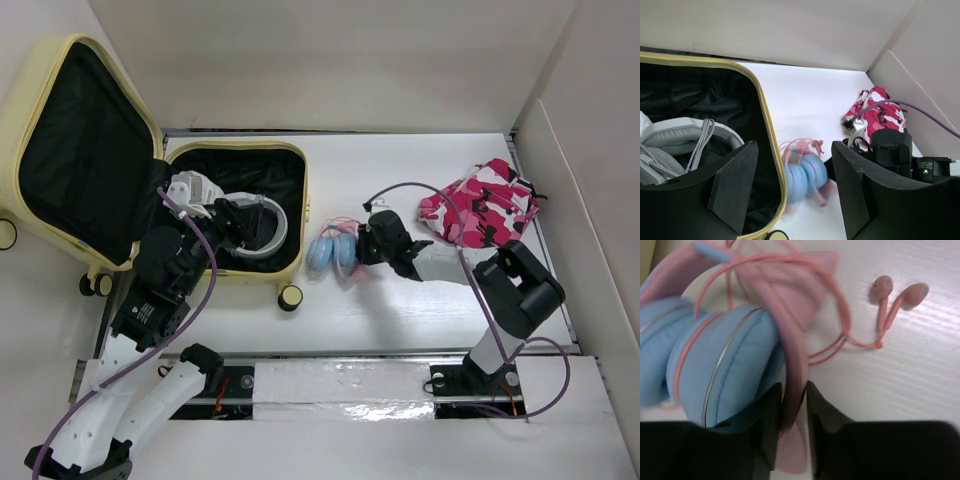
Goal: Pack the luggage
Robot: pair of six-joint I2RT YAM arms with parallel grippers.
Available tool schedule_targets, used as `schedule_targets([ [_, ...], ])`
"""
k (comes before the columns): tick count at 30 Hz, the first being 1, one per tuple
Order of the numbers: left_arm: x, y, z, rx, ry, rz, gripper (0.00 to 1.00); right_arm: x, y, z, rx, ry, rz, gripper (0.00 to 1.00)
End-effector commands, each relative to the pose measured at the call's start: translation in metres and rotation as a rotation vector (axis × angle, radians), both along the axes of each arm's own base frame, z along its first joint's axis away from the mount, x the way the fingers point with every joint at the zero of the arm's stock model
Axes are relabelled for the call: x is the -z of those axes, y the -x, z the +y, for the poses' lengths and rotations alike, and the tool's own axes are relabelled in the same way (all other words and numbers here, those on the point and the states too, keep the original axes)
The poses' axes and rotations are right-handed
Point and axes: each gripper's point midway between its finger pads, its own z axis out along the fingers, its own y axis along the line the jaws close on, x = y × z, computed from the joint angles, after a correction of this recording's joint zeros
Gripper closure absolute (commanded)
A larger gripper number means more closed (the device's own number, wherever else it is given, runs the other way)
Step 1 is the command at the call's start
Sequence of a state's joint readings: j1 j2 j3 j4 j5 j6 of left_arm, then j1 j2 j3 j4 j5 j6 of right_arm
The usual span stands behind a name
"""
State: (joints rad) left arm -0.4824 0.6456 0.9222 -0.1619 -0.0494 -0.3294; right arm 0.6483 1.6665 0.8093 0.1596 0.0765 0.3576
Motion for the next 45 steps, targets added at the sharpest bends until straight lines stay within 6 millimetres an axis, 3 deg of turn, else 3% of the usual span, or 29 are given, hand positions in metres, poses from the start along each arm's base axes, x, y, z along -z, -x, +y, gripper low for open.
schedule_targets([
  [1, -0.009, 0.001, -0.003, 0.018, 0.012, -0.042, 0.42, -0.009, -0.021, -0.001, 0.067, -0.011, -0.049, 0.95],
  [3, -0.010, 0.002, -0.002, 0.018, 0.013, -0.043, 0.42, -0.021, -0.023, -0.007, 0.092, -0.009, -0.078, 1.00],
  [6, -0.011, 0.002, -0.003, 0.024, 0.014, -0.046, 0.42, -0.069, -0.023, -0.015, 0.125, -0.028, -0.189, 1.00],
  [10, -0.011, 0.004, -0.005, 0.038, 0.019, -0.047, 0.42, -0.151, -0.020, 0.000, 0.078, -0.133, -0.343, 1.00],
  [13, -0.012, 0.004, -0.005, 0.036, 0.021, -0.048, 0.42, -0.206, -0.023, 0.030, -0.005, -0.204, -0.420, 1.00],
  [15, -0.012, 0.004, -0.004, 0.030, 0.021, -0.049, 0.42, -0.216, -0.027, 0.055, -0.050, -0.220, -0.433, 1.00],
  [16, -0.013, 0.005, -0.003, 0.027, 0.023, -0.054, 0.42, -0.246, -0.037, 0.067, -0.061, -0.265, -0.475, 1.00],
  [18, -0.015, 0.005, -0.001, 0.020, 0.028, -0.058, 0.42, -0.267, -0.040, 0.120, -0.170, -0.337, -0.471, 1.00],
  [19, -0.015, 0.005, -0.001, 0.020, 0.029, -0.058, 0.42, -0.242, -0.046, 0.126, -0.168, -0.313, -0.429, 0.99],
  [20, -0.015, 0.006, 0.000, 0.013, 0.031, -0.062, 0.42, -0.277, -0.058, 0.142, -0.180, -0.366, -0.475, 0.93],
  [21, -0.016, 0.006, 0.001, 0.010, 0.033, -0.065, 0.43, -0.282, -0.060, 0.160, -0.205, -0.385, -0.475, 0.83],
  [22, -0.016, 0.006, 0.002, 0.006, 0.033, -0.065, 0.43, -0.257, -0.077, 0.177, -0.193, -0.372, -0.430, 0.63],
  [23, -0.017, 0.007, 0.003, 0.000, 0.036, -0.068, 0.43, -0.288, -0.086, 0.188, -0.194, -0.407, -0.456, 0.52],
  [24, -0.017, 0.007, 0.004, -0.003, 0.035, -0.069, 0.43, -0.288, -0.095, 0.193, -0.204, -0.406, -0.442, 0.39],
  [25, -0.017, 0.007, 0.005, -0.007, 0.033, -0.066, 0.43, -0.272, -0.101, 0.200, -0.204, -0.378, -0.407, 0.35],
  [26, -0.017, 0.007, 0.005, -0.008, 0.034, -0.067, 0.43, -0.278, -0.101, 0.199, -0.204, -0.379, -0.411, 0.30],
  [28, -0.019, 0.009, 0.004, 0.001, 0.038, -0.074, 0.43, -0.271, -0.103, 0.185, -0.190, -0.368, -0.419, 0.20],
  [29, -0.020, 0.011, 0.002, 0.016, 0.040, -0.076, 0.43, -0.303, -0.094, 0.175, -0.183, -0.419, -0.491, 0.20],
  [30, -0.021, 0.011, 0.001, 0.024, 0.042, -0.080, 0.43, -0.273, -0.095, 0.157, -0.146, -0.370, -0.457, 0.20],
  [32, -0.022, 0.013, -0.001, 0.041, 0.046, -0.082, 0.43, -0.270, -0.099, 0.121, -0.082, -0.333, -0.485, 0.47],
  [33, -0.021, 0.013, -0.002, 0.044, 0.045, -0.079, 0.43, -0.286, -0.097, 0.090, -0.007, -0.324, -0.525, 0.63],
  [34, -0.022, 0.014, -0.002, 0.044, 0.048, -0.081, 0.43, -0.247, -0.095, 0.065, 0.040, -0.258, -0.473, 0.87],
  [37, -0.024, 0.014, -0.002, 0.044, 0.052, -0.086, 0.44, -0.226, -0.107, -0.037, 0.283, -0.166, -0.472, 0.92],
  [38, -0.023, 0.016, -0.005, 0.065, 0.051, -0.085, 0.45, -0.185, -0.099, -0.069, 0.363, -0.105, -0.389, 0.91],
  [39, -0.023, 0.017, -0.007, 0.076, 0.051, -0.086, 0.48, -0.174, -0.104, -0.118, 0.491, -0.060, -0.379, 0.87],
  [41, -0.022, 0.016, -0.009, 0.087, 0.047, -0.082, 0.54, -0.154, -0.091, -0.193, 0.687, -0.021, -0.368, 0.55],
  [42, -0.022, 0.016, -0.010, 0.090, 0.047, -0.082, 0.56, -0.140, -0.088, -0.216, 0.739, 0.001, -0.347, 0.55],
  [43, -0.021, 0.015, -0.011, 0.095, 0.045, -0.077, 0.58, -0.136, -0.084, -0.237, 0.808, -0.017, -0.338, 0.41],
  [45, -0.018, 0.015, -0.014, 0.105, 0.041, -0.068, 0.64, -0.112, -0.073, -0.270, 0.886, -0.040, -0.266, 0.29],
])
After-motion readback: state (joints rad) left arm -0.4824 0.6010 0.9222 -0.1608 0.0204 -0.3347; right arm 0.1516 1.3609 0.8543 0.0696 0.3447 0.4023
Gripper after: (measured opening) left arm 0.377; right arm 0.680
